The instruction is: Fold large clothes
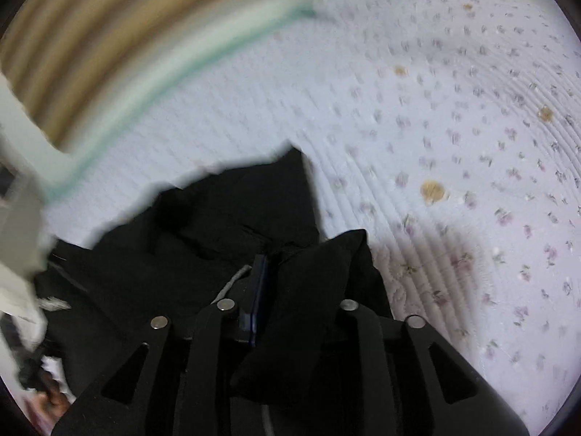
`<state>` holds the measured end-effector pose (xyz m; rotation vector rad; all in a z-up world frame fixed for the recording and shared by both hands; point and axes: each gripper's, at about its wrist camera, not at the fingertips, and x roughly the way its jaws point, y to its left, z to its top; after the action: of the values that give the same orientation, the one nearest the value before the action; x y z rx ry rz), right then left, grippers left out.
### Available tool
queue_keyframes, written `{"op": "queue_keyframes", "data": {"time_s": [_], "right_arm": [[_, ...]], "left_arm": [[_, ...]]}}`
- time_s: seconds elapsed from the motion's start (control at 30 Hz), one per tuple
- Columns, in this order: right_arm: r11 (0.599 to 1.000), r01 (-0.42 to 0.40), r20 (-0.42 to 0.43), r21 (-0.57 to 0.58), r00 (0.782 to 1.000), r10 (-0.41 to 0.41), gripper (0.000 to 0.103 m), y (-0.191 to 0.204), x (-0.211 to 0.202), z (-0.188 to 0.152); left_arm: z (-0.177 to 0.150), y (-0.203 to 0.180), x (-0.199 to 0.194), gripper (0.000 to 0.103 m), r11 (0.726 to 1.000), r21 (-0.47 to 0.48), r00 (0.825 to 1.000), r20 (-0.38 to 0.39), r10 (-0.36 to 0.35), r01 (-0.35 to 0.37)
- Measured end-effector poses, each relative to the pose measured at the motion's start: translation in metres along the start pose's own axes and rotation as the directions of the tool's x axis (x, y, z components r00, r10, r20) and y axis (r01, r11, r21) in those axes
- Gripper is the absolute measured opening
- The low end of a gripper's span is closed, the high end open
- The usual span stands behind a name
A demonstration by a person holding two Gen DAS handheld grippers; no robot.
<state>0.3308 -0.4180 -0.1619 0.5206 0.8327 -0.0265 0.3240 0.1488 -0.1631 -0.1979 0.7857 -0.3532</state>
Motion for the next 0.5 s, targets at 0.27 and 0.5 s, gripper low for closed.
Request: {"op": "queue_keyframes", "data": {"time_s": [0.27,0.5], "right_arm": [[0.974,-0.206,0.062,-0.094,0.975,0.212,0.051,0.011,-0.069,0.002],[0.885,-0.446,0.145,0.135,0.892,0.428,0.08,-0.044,-0.083,0.005]], "left_arm": [[0.009,0.032,-0.074,0.066,0.925,-0.106,0.93,0.091,-0.355,0.364],[0.005,0.082,-0.073,0.079,0.708,-0.301,0.769,0.281,-0.574,0.639]]}}
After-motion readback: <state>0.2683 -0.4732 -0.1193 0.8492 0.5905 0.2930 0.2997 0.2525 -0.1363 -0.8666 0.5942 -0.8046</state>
